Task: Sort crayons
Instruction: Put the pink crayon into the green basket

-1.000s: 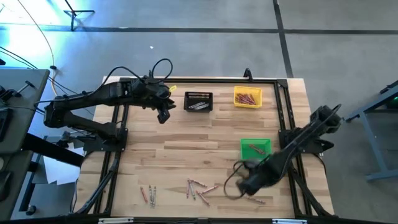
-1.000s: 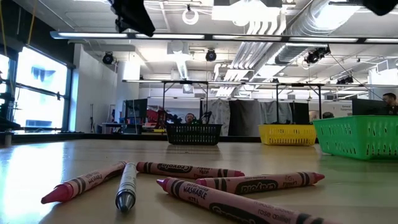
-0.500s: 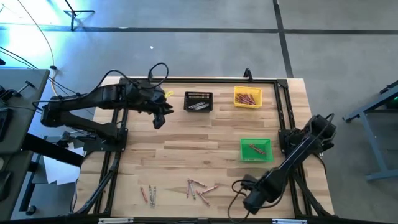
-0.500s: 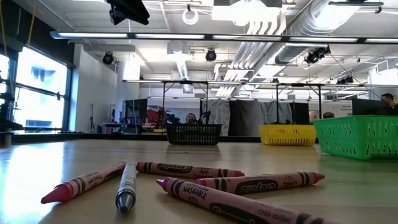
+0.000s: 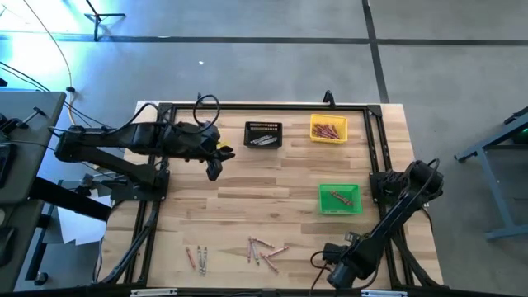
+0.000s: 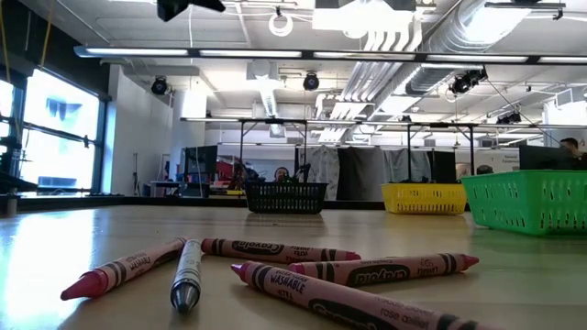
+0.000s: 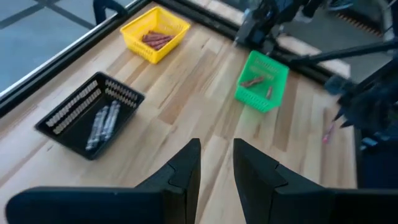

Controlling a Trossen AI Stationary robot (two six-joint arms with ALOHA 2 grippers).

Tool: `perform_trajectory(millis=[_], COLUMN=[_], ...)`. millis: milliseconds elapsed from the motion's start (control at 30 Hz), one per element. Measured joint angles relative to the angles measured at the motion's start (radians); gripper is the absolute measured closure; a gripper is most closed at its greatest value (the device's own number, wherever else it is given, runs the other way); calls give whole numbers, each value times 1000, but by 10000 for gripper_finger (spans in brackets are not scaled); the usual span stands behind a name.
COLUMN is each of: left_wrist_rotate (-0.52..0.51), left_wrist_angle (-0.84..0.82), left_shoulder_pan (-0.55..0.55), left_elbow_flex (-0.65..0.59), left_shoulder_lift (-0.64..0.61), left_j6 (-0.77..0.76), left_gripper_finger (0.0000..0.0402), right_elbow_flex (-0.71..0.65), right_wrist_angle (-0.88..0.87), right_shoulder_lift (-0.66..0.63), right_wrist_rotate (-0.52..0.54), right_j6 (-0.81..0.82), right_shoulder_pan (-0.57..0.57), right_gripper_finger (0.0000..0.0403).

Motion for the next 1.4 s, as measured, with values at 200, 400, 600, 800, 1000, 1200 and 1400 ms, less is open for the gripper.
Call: perform_trajectory(millis=[200,400,600,800,1000,1200,1400], left_wrist_rotate=[-66,-109,-157,-171,-171,-171,-171], left_wrist_angle=[51,79,80,80,80,80,79], left_shoulder_pan=[-68,-114,-151,-171,-183,-183,-183], left_elbow_flex=[0,0,0,0,0,0,0], left_shoulder_lift=[0,0,0,0,0,0,0], left_j6=[-47,-80,-98,-101,-100,-100,-97], left_gripper_finger=[321,321,321,321,321,321,321], right_elbow_flex=[0,0,0,5,4,2,1], right_wrist_angle=[3,25,67,74,90,102,105], right_shoulder_lift=[41,62,82,115,133,136,138], right_wrist_rotate=[15,42,44,42,35,-6,-65], right_j6=[-52,-68,-77,-120,-127,-102,-126], right_shoulder_pan=[3,2,2,2,-8,-40,-73], right_gripper_finger=[320,320,320,320,320,352,388])
